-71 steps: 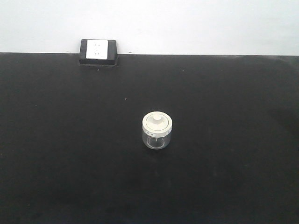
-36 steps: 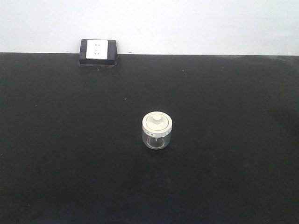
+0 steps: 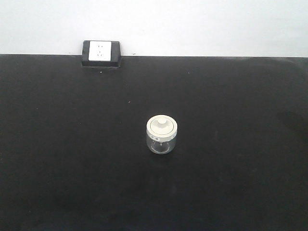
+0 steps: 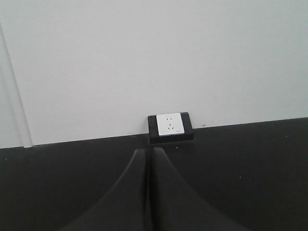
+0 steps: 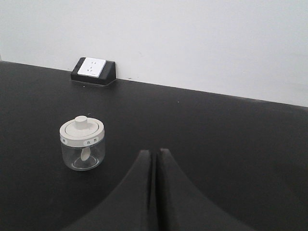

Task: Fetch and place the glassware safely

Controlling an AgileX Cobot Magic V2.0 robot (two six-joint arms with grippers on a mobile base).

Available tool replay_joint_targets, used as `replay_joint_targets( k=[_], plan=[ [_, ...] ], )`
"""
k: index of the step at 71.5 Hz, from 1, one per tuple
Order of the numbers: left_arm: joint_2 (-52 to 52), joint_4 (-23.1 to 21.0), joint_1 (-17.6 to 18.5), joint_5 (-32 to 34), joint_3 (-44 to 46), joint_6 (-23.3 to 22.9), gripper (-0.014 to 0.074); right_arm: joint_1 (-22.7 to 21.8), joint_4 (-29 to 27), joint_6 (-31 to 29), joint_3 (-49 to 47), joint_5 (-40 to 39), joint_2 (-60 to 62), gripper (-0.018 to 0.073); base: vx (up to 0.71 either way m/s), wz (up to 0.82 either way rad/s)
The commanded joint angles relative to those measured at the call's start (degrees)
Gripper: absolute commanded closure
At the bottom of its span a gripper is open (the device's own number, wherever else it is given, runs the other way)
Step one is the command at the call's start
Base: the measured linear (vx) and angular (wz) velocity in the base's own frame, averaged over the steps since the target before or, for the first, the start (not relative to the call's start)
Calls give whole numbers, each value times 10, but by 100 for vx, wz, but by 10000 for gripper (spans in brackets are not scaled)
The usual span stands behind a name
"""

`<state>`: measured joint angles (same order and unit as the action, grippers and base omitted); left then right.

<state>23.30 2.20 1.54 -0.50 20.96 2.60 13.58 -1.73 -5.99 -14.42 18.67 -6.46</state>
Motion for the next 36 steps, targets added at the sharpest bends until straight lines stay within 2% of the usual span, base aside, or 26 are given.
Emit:
replay_joint_targets(
  k=[1, 36],
  plan=[
    [4, -4, 0, 41, 15, -3, 603, -2, 5, -6, -15, -40, -6, 563, 0, 0],
    [4, -4, 0, 41, 15, -3, 603, -2, 5, -6, -15, -40, -6, 563, 0, 0]
  ],
)
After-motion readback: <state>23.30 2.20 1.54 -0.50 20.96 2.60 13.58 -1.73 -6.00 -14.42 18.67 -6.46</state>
